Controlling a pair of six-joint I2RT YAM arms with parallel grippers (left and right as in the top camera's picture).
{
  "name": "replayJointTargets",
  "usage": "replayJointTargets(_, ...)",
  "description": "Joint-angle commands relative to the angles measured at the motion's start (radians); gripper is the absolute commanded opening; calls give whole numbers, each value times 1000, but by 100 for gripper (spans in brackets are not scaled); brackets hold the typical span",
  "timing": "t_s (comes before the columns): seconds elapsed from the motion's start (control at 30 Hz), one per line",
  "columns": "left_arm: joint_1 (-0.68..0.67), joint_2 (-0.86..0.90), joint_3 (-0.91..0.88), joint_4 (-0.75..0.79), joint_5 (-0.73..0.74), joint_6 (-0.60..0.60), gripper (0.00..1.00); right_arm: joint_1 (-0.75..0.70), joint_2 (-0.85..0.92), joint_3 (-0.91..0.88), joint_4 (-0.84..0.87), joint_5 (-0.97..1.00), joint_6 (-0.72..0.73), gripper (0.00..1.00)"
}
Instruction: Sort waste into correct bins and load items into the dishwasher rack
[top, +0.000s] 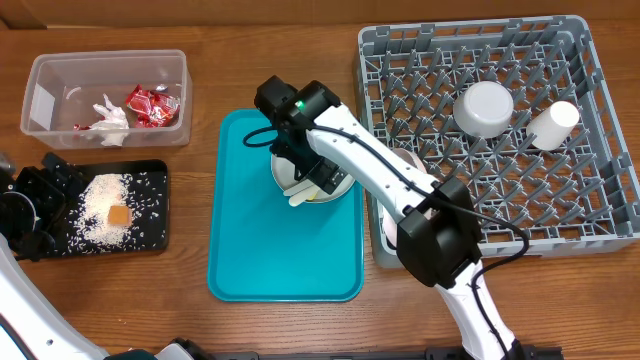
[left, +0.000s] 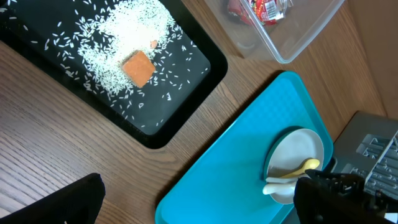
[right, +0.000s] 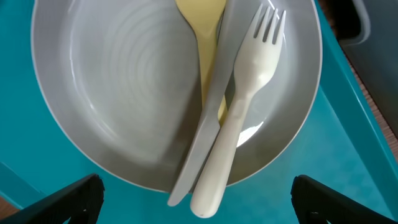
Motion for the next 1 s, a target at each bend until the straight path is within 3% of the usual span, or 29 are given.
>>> replayJointTargets(0.0, -9, -2, -6, 1, 17, 23, 100, 0, 20, -5, 8, 4, 16, 100)
replayJointTargets(0.97, -9, -2, -6, 1, 17, 23, 100, 0, 128, -5, 13, 11, 15, 81)
